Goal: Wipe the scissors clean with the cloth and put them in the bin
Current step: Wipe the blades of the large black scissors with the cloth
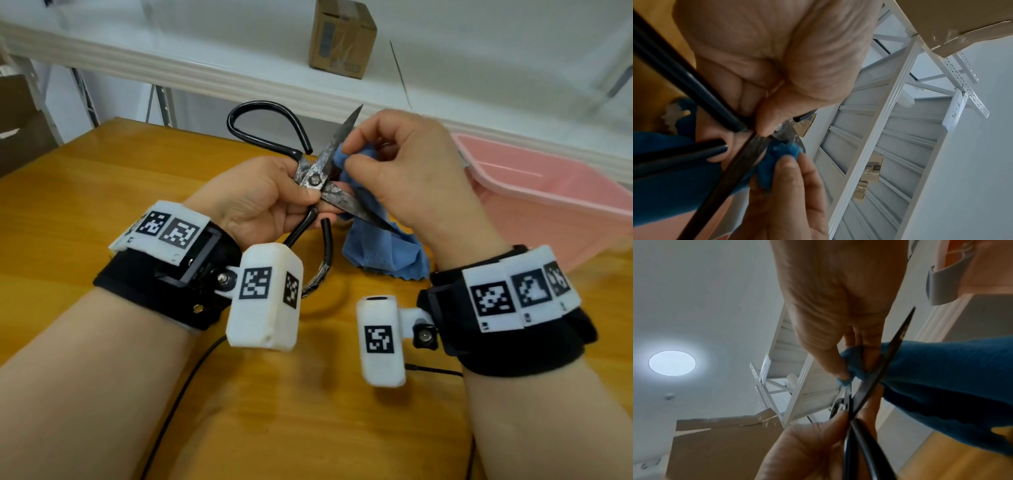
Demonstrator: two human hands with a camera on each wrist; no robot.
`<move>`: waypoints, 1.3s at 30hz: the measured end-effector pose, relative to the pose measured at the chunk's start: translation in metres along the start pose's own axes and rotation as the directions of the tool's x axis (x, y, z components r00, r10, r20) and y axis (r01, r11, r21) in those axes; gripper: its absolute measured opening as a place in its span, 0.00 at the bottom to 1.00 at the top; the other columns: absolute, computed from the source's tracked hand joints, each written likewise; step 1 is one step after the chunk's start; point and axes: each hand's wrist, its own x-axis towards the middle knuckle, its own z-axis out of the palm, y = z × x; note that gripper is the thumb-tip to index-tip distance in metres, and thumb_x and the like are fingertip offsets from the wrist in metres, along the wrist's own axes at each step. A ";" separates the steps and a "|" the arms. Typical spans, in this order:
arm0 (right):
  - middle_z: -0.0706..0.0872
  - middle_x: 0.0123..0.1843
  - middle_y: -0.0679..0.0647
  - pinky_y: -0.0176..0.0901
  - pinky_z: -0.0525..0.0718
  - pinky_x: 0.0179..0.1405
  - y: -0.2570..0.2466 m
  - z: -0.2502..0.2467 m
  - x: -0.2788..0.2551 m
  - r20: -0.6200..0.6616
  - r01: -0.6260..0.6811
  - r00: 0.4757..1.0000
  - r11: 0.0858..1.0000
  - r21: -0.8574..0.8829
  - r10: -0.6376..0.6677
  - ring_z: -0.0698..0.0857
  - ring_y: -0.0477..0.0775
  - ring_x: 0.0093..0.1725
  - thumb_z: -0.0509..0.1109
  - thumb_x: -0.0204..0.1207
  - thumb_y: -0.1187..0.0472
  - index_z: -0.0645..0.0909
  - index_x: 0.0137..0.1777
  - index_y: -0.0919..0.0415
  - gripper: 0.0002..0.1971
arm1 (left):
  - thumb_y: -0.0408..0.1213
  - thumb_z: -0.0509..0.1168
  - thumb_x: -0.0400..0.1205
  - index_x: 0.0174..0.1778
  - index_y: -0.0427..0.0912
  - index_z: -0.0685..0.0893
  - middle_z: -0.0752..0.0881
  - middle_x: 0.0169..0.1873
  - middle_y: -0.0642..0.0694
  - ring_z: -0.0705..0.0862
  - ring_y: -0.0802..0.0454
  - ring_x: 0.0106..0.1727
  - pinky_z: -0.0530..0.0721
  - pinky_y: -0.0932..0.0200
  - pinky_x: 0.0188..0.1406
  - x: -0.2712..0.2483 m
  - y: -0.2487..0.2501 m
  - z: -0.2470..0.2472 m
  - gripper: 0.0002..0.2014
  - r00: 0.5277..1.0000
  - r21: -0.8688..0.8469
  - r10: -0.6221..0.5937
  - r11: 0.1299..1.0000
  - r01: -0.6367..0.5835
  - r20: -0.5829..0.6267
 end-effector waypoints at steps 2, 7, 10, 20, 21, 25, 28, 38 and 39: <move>0.89 0.44 0.43 0.46 0.89 0.47 -0.003 0.003 -0.001 0.040 0.051 0.998 0.995 -0.081 -0.048 0.88 0.41 0.44 0.76 0.72 0.55 0.89 0.43 0.46 0.02 | 0.18 0.54 0.82 0.62 0.27 0.79 0.90 0.49 0.32 0.91 0.44 0.44 0.86 0.51 0.55 0.001 -0.001 -0.001 0.15 1.000 0.031 0.009 0.999 -0.008 -0.021; 0.86 0.45 0.38 0.30 0.80 0.47 -0.005 0.011 -0.004 0.140 0.145 0.983 0.968 -0.204 -0.117 0.83 0.37 0.46 0.73 0.76 0.60 0.89 0.48 0.44 0.09 | 0.19 0.57 0.82 0.64 0.27 0.78 0.89 0.46 0.31 0.89 0.41 0.46 0.85 0.47 0.55 0.006 -0.006 -0.001 0.15 0.997 0.095 0.020 0.995 -0.013 -0.080; 0.85 0.45 0.43 0.34 0.80 0.44 -0.004 0.016 -0.008 0.123 0.172 0.982 0.954 -0.245 -0.145 0.82 0.41 0.43 0.72 0.74 0.64 0.82 0.50 0.47 0.10 | 0.18 0.58 0.82 0.63 0.29 0.79 0.89 0.44 0.33 0.89 0.39 0.47 0.86 0.47 0.54 0.008 -0.010 0.002 0.14 0.994 0.146 0.030 0.989 -0.015 -0.105; 0.84 0.39 0.49 0.32 0.76 0.33 0.002 0.009 -0.005 0.049 0.130 0.991 0.964 -0.233 -0.122 0.81 0.44 0.38 0.72 0.71 0.66 0.77 0.43 0.56 0.08 | 0.17 0.58 0.81 0.59 0.30 0.80 0.90 0.45 0.33 0.91 0.41 0.45 0.88 0.47 0.51 0.010 -0.012 0.004 0.14 0.996 0.141 0.026 0.990 -0.013 -0.086; 0.84 0.39 0.49 0.31 0.76 0.34 0.000 0.010 -0.006 0.079 0.147 0.988 0.958 -0.247 -0.131 0.81 0.44 0.38 0.73 0.70 0.66 0.77 0.42 0.55 0.08 | 0.17 0.58 0.81 0.62 0.29 0.79 0.90 0.46 0.31 0.91 0.40 0.46 0.88 0.47 0.51 0.010 -0.013 0.004 0.14 0.995 0.148 0.023 0.989 -0.009 -0.093; 0.84 0.39 0.49 0.35 0.75 0.34 0.003 0.010 -0.004 -0.009 0.096 0.995 0.966 -0.239 -0.101 0.81 0.46 0.39 0.71 0.69 0.67 0.75 0.40 0.55 0.08 | 0.16 0.58 0.81 0.56 0.31 0.80 0.90 0.46 0.32 0.91 0.39 0.47 0.90 0.50 0.47 0.009 -0.011 0.005 0.12 0.997 0.154 0.032 0.988 -0.021 -0.072; 0.85 0.39 0.50 0.32 0.73 0.34 0.007 0.006 -0.001 -0.090 0.064 0.992 0.962 -0.265 -0.090 0.79 0.44 0.37 0.71 0.69 0.67 0.74 0.39 0.54 0.09 | 0.16 0.56 0.81 0.50 0.33 0.81 0.91 0.43 0.36 0.91 0.40 0.48 0.90 0.49 0.48 0.008 -0.011 0.008 0.12 0.999 0.166 0.028 0.986 -0.023 -0.026; 0.83 0.37 0.50 0.35 0.73 0.32 0.006 0.007 -0.002 -0.072 0.046 0.995 0.959 -0.279 -0.068 0.80 0.47 0.37 0.71 0.68 0.68 0.77 0.39 0.56 0.07 | 0.14 0.56 0.81 0.51 0.35 0.82 0.92 0.44 0.36 0.91 0.40 0.50 0.91 0.50 0.47 0.007 -0.011 0.006 0.14 0.999 0.191 0.022 0.981 -0.017 -0.024; 0.83 0.37 0.50 0.34 0.73 0.32 0.007 0.006 -0.001 -0.064 0.039 0.996 0.959 -0.282 -0.060 0.80 0.47 0.37 0.71 0.69 0.67 0.78 0.40 0.56 0.06 | 0.14 0.56 0.81 0.52 0.35 0.82 0.92 0.45 0.36 0.91 0.40 0.49 0.91 0.51 0.47 0.007 -0.012 0.006 0.14 1.000 0.191 0.016 0.982 -0.012 -0.015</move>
